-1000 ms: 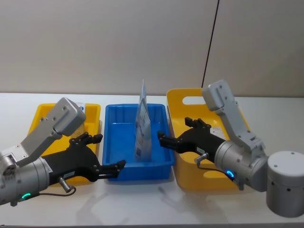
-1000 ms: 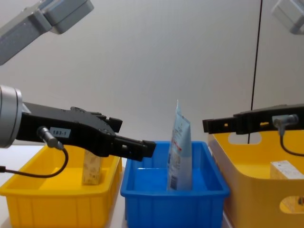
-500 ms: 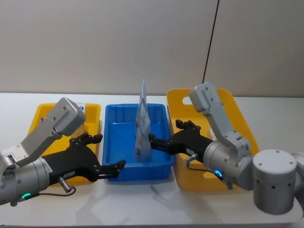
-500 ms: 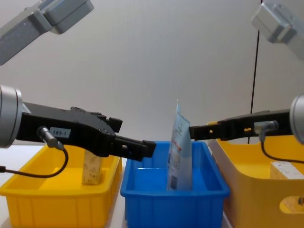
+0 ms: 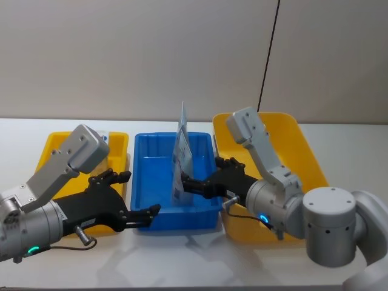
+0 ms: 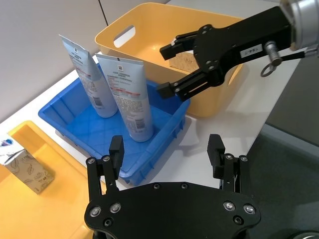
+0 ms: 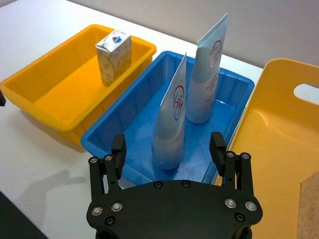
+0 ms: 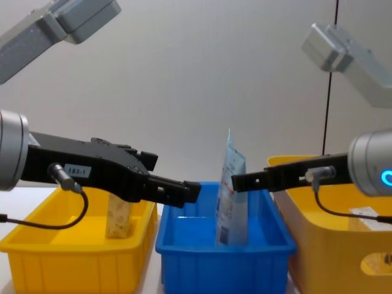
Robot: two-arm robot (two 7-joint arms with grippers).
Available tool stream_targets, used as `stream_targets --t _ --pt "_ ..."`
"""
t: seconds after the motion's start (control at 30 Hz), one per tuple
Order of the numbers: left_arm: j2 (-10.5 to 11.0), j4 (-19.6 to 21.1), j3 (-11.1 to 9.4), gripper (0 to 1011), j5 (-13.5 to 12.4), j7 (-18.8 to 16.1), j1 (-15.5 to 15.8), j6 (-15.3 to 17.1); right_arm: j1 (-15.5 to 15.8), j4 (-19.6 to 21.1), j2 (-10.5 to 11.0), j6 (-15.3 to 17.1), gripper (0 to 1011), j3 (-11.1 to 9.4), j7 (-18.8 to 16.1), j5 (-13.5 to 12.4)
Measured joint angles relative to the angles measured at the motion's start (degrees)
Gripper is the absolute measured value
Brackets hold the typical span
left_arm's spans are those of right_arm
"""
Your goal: Bimanual collaborative sorting of washing and personal care products
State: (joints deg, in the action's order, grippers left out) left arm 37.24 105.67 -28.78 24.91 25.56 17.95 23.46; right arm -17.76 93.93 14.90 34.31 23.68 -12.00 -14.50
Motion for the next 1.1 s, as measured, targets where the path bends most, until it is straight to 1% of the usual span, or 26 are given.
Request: stream_targets --t 0.17,0.33,0.67,0.87,0.97,1.1 --pt "0.0 0.0 0.0 1001 0.0 0.0 0.0 0.0 -1.0 -2.4 -1.2 -0.4 1003 0.5 0.6 0.8" --pt "0.0 0.0 0.0 1001 0.0 0.0 0.0 0.0 -1.8 -4.6 -2.0 -1.6 1003 0.8 1.3 1.8" --pt "0.0 0.0 0.0 1002 0.0 0.0 0.0 0.0 -4.9 -11.5 -4.3 -5.6 1003 1.3 2.4 3.8" --pt "0.0 0.0 0.0 1002 0.0 0.0 0.0 0.0 -6.2 -14.0 -4.9 -7.2 1003 1.5 2.3 4.4" --pt "0.0 0.0 0.0 1001 0.0 0.0 0.0 0.0 -7.0 -15.5 -5.1 -8.1 1003 1.8 1.5 4.7" --pt "0.0 0.0 0.0 1001 0.0 0.0 0.0 0.0 -7.5 -16.3 -5.2 -8.8 1003 2.0 0.7 4.9"
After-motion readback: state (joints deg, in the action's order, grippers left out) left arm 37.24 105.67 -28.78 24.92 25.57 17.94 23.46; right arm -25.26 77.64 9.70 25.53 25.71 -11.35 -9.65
